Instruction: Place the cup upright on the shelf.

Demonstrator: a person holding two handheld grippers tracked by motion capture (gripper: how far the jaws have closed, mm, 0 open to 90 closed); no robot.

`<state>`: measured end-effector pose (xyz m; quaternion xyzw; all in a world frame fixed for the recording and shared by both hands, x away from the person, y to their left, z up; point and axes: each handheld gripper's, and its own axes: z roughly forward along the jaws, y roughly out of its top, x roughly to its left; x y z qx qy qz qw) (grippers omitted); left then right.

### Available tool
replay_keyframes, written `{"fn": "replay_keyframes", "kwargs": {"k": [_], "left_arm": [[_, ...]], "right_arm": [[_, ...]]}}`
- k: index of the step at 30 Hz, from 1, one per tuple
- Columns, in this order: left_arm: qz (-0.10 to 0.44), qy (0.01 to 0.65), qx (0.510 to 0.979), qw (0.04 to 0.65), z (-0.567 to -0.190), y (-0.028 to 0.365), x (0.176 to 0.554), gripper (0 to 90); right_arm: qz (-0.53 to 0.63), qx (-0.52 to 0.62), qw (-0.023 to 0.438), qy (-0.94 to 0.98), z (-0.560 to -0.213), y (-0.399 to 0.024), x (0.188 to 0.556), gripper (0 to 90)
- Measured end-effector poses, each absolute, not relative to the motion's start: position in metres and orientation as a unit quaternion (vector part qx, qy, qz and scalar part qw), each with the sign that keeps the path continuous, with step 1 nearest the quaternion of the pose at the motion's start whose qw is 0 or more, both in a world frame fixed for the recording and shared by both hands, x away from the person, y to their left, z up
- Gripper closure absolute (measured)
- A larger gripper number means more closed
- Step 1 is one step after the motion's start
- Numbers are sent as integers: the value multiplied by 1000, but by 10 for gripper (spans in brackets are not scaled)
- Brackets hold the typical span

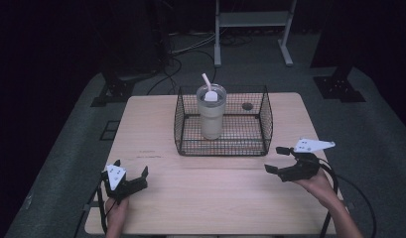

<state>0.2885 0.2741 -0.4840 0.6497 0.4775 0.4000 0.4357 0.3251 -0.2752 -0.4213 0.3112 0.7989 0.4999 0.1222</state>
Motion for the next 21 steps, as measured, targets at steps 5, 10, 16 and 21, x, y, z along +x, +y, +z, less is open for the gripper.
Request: {"fn": "replay_keyframes", "kwargs": {"k": [5, 10, 16, 21], "left_arm": [[400, 477, 650, 436, -484, 274, 288, 0], [400, 477, 650, 435, -484, 274, 288, 0], [401, 477, 650, 435, -484, 274, 289, 0], [401, 477, 650, 435, -484, 274, 289, 0]], "right_arm": [[497, 318, 124, 798, -427, -279, 321, 134], [502, 324, 126, 792, -433, -283, 315, 134], [503, 332, 131, 787, -440, -288, 309, 134], [504, 337, 134, 784, -448, -289, 302, 134]]}}
